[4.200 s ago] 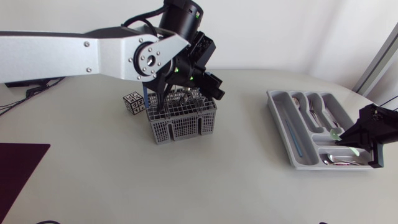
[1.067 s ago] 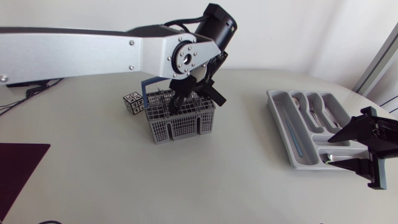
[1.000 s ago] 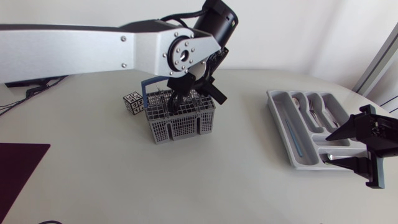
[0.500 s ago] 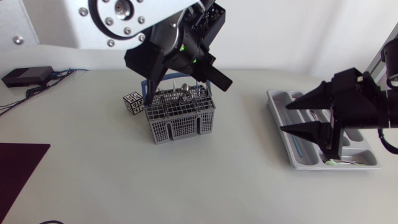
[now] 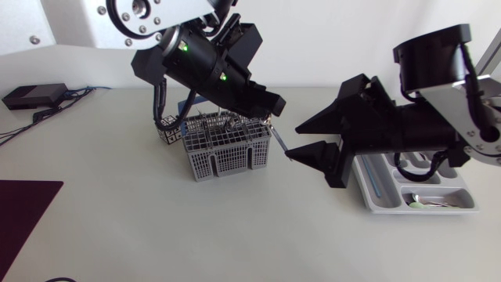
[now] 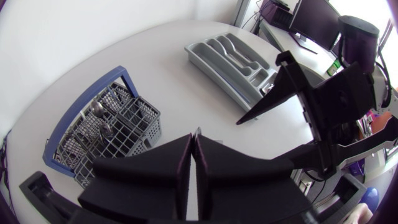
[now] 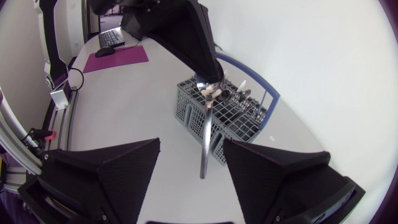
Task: Transfer all utensils from the basket to the drawer tray.
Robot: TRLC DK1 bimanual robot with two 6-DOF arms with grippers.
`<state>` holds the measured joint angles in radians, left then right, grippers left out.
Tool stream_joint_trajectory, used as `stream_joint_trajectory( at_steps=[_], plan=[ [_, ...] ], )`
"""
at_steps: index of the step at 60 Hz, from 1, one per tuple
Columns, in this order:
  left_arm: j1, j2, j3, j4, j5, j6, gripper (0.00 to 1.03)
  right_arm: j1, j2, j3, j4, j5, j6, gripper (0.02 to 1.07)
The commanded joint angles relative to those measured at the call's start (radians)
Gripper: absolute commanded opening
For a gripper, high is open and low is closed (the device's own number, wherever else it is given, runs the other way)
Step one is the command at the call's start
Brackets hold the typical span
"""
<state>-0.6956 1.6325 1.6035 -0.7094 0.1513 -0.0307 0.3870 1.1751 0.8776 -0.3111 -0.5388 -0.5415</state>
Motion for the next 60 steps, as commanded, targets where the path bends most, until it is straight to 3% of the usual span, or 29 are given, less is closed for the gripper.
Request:
stream_joint_trajectory(
  at_steps=[1,9,26,33,49,60],
  plan=[
    [0.007,0.030,0.026,-0.021,0.036,-0.031,0.04,0.027,0.044,0.003,0.033,0.026,0.058,0.75],
    [0.008,0.040,0.030,-0.027,0.062,-0.034,0.04,0.058,0.089,0.026,0.064,0.068,0.081,0.73],
    [0.007,0.040,0.033,-0.032,0.074,-0.041,0.04,0.095,0.144,0.058,0.106,0.137,0.098,0.34],
    [0.007,0.038,0.035,-0.033,0.074,-0.041,0.04,0.101,0.152,0.060,0.110,0.151,0.098,0.08],
    [0.005,0.035,0.053,-0.036,0.074,-0.044,0.07,0.101,0.150,0.041,0.109,0.151,0.092,0.07],
    [0.005,0.024,0.082,-0.036,0.074,-0.044,0.39,0.101,0.153,0.023,0.092,0.146,0.075,0.07]
  ],
)
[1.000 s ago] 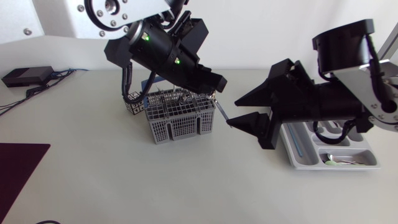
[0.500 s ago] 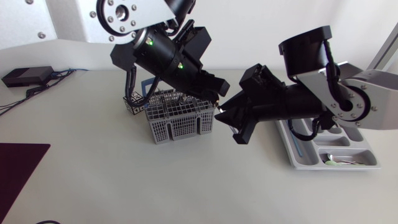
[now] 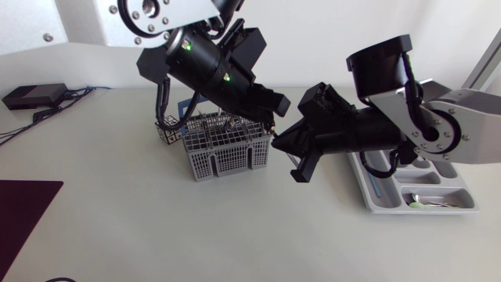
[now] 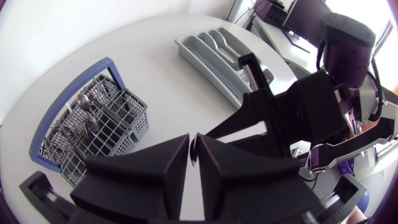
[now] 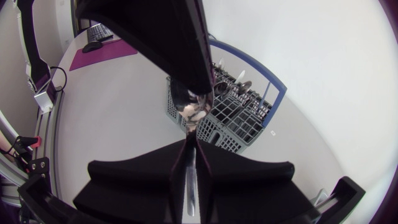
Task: Transfer all utensils from the basket to the drawer tray.
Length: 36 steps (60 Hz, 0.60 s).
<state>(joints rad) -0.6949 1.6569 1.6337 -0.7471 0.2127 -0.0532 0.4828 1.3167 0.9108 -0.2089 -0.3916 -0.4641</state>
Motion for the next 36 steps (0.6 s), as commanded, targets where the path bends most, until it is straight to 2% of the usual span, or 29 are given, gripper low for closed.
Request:
stream_joint_trajectory(
  at_steps=[1,4,12,22,25,36],
  plan=[
    [0.005,-0.002,0.055,0.002,0.013,-0.020,0.44,0.005,0.012,-0.013,-0.014,-0.003,-0.007,0.07],
    [0.006,-0.003,0.071,0.002,0.013,-0.020,0.56,0.005,0.012,-0.023,-0.026,-0.009,-0.022,0.07],
    [0.032,-0.020,0.104,0.023,0.013,-0.019,0.70,-0.006,0.004,-0.062,-0.055,-0.032,-0.074,0.07],
    [0.081,-0.036,0.126,0.058,-0.027,0.006,0.70,-0.096,-0.036,-0.122,-0.130,-0.082,-0.203,0.07],
    [0.092,-0.036,0.120,0.072,-0.081,0.032,0.70,-0.150,-0.043,-0.133,-0.165,-0.110,-0.262,0.07],
    [0.126,-0.031,0.046,0.114,-0.179,0.099,0.70,-0.421,-0.047,-0.133,-0.371,-0.188,-0.625,0.07]
  ],
)
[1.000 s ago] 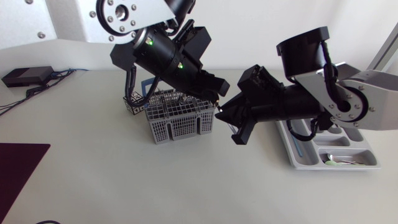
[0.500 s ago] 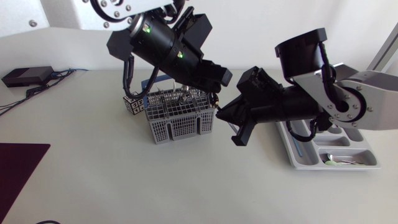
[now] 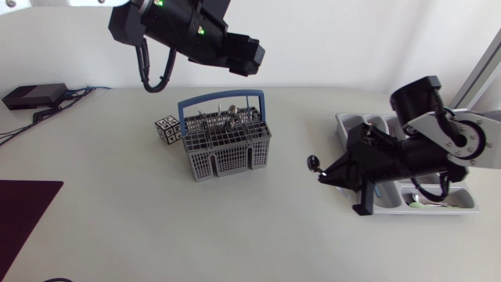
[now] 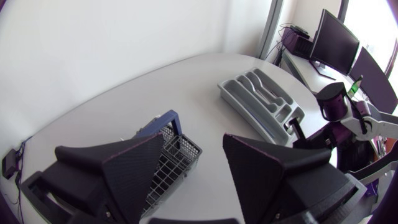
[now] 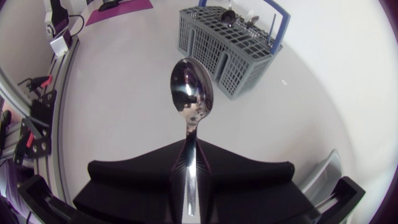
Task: Transfer all utensils from the basket to the drawer tray.
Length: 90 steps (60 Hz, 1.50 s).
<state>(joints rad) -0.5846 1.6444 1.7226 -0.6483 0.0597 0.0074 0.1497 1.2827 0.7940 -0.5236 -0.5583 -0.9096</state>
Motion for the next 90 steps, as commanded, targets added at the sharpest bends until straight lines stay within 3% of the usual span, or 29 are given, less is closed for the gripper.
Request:
stream_joint_trajectory(
  at_steps=[1,16,29,41,54,60,65,70,77,81,84,90],
  plan=[
    [0.019,-0.017,-0.057,0.024,-0.034,0.043,0.70,-0.122,-0.010,-0.013,-0.072,-0.026,-0.219,0.07],
    [0.043,-0.012,-0.175,0.095,-0.084,0.080,0.70,-0.498,0.150,0.132,-0.334,-0.055,-0.724,0.07],
    [0.040,-0.024,-0.244,0.130,-0.121,0.098,0.70,-0.727,0.336,0.281,-0.374,0.035,-1.019,0.07],
    [0.037,-0.029,-0.288,0.147,-0.129,0.100,0.70,-0.815,0.458,0.332,-0.329,0.170,-1.181,0.07],
    [0.031,-0.032,-0.307,0.153,-0.138,0.100,0.70,-0.829,0.535,0.301,-0.170,0.265,-1.215,0.08],
    [0.022,-0.029,-0.313,0.153,-0.164,0.098,0.70,-0.829,0.549,0.294,-0.158,0.284,-1.216,0.11],
    [0.016,-0.028,-0.317,0.154,-0.178,0.098,0.69,-0.829,0.532,0.274,-0.139,0.288,-1.215,0.19],
    [0.009,-0.026,-0.328,0.161,-0.195,0.098,0.63,-0.842,0.500,0.261,-0.135,0.285,-1.213,0.38],
    [0.005,-0.006,-0.336,0.173,-0.238,0.100,0.56,-0.846,0.445,0.251,-0.147,0.279,-1.193,0.50],
    [0.002,0.014,-0.334,0.177,-0.273,0.101,0.56,-0.845,0.418,0.261,-0.165,0.279,-1.131,0.65],
    [-0.003,0.037,-0.325,0.179,-0.296,0.101,0.54,-0.845,0.397,0.267,-0.207,0.279,-1.114,0.90],
    [-0.018,0.077,-0.301,0.179,-0.336,0.103,0.49,-0.840,0.374,0.286,-0.293,0.276,-1.077,0.92]
  ],
)
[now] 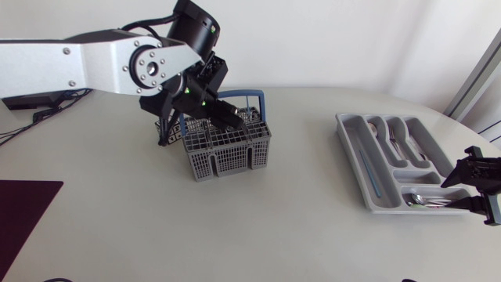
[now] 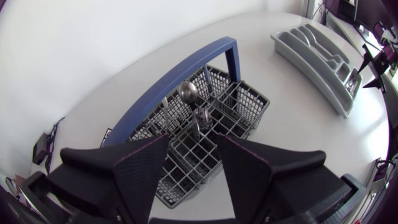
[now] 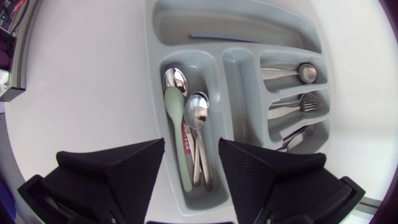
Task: Transfer all utensils from the basket to the drawer tray.
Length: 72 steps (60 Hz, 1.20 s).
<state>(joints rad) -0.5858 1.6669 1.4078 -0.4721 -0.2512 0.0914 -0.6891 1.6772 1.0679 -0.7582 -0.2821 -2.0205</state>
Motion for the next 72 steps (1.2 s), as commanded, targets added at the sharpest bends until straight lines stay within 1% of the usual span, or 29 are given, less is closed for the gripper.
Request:
stream_joint_trajectory(
  at_steps=[1,4,10,18,26,33,39,46,50,51,52,55,59,72],
  plan=[
    [-0.019,0.059,0.017,0.003,-0.028,0.021,0.49,-0.001,-0.024,0.014,-0.070,-0.005,0.034,0.92],
    [-0.032,0.085,0.036,0.003,-0.060,0.025,0.49,0.007,-0.036,0.017,-0.092,-0.022,0.062,0.92],
    [-0.046,0.133,0.066,0.003,-0.114,0.030,0.49,0.010,-0.060,0.026,-0.145,-0.094,0.086,0.92],
    [-0.062,0.189,0.115,0.000,-0.169,0.030,0.43,0.016,-0.097,0.012,-0.184,-0.154,0.111,0.92],
    [-0.074,0.235,0.152,-0.003,-0.238,0.030,0.42,0.033,-0.131,-0.022,-0.188,-0.193,0.123,0.92],
    [-0.089,0.267,0.168,-0.002,-0.307,0.030,0.33,0.042,-0.146,-0.034,-0.190,-0.227,0.137,0.92],
    [-0.095,0.284,0.168,-0.002,-0.339,0.025,0.26,0.049,-0.152,-0.043,-0.196,-0.247,0.140,0.92],
    [-0.094,0.300,0.161,-0.002,-0.342,0.022,0.23,0.068,-0.152,-0.051,-0.193,-0.249,0.157,0.92],
    [-0.092,0.304,0.157,0.004,-0.353,0.022,0.14,0.077,-0.160,-0.062,-0.188,-0.250,0.158,0.92],
    [-0.092,0.304,0.157,0.004,-0.353,0.022,0.14,0.077,-0.160,-0.062,-0.188,-0.252,0.158,0.92],
    [-0.091,0.303,0.154,0.012,-0.364,0.022,0.10,0.082,-0.165,-0.066,-0.187,-0.252,0.158,0.92],
    [-0.091,0.300,0.149,0.016,-0.364,0.022,0.06,0.085,-0.172,-0.074,-0.185,-0.253,0.160,0.92],
    [-0.091,0.298,0.146,0.018,-0.372,0.022,0.04,0.089,-0.182,-0.080,-0.184,-0.255,0.163,0.92],
    [-0.092,0.246,0.129,0.018,-0.372,0.030,0.04,0.100,-0.194,-0.094,-0.182,-0.255,0.172,0.92]
  ],
)
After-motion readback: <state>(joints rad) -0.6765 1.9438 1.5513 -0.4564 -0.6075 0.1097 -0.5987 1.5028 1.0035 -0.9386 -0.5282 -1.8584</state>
